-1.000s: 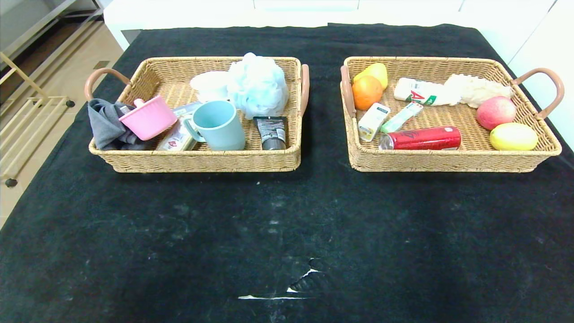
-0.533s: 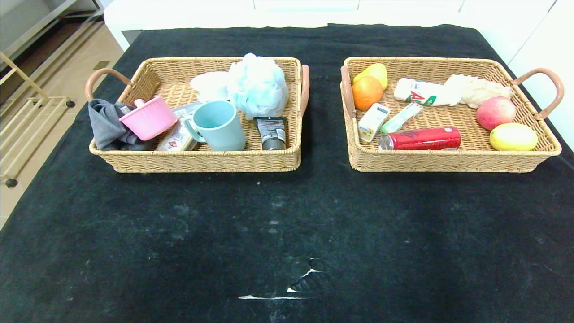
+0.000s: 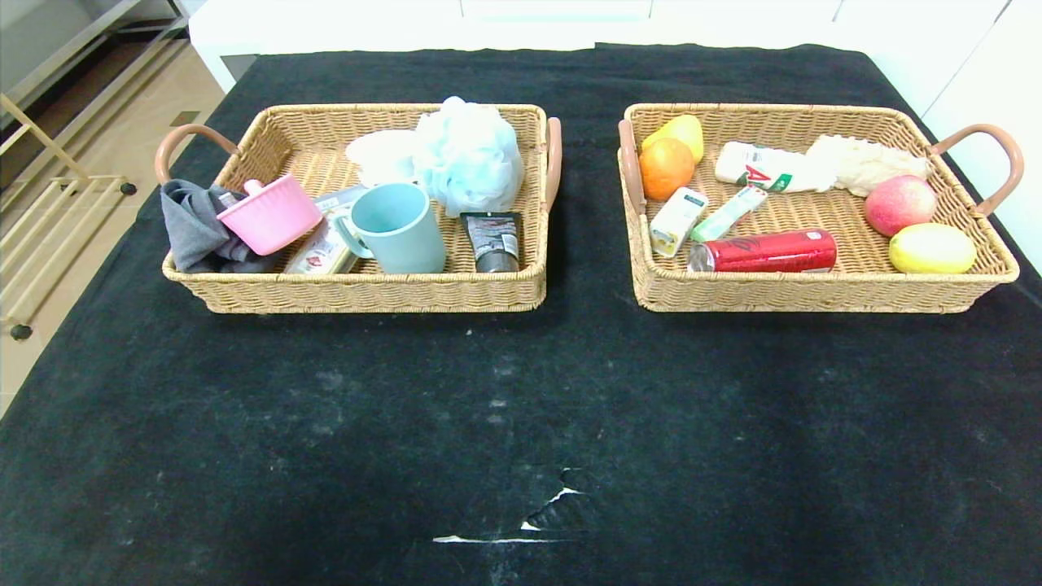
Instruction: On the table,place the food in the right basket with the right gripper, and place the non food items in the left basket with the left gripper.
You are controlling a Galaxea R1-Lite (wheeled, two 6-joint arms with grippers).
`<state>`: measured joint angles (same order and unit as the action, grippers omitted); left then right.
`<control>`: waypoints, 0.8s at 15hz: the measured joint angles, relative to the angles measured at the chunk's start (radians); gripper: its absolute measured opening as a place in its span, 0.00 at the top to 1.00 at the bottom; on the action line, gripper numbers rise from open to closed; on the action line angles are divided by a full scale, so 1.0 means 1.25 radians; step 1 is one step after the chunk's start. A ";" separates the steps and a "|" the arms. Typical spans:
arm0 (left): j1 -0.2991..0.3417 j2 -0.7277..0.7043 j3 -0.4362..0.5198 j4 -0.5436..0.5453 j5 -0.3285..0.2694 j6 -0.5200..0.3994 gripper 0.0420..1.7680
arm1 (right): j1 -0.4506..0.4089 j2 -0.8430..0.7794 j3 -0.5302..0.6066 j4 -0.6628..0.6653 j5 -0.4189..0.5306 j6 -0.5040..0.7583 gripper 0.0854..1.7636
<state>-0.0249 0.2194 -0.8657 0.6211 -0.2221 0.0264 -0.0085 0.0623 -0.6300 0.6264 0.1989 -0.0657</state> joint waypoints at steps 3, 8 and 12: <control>0.012 -0.095 0.135 -0.068 -0.007 0.002 0.03 | 0.004 -0.025 0.034 -0.012 -0.007 0.004 0.03; 0.017 -0.167 0.406 -0.395 0.093 0.000 0.03 | 0.006 -0.048 0.178 -0.286 -0.060 0.038 0.03; 0.017 -0.175 0.559 -0.504 0.135 0.000 0.03 | 0.005 -0.050 0.381 -0.542 -0.106 0.000 0.03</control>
<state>-0.0032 0.0000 -0.1672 -0.0085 -0.0532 0.0268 -0.0017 -0.0004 -0.1534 -0.0513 0.0664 -0.0653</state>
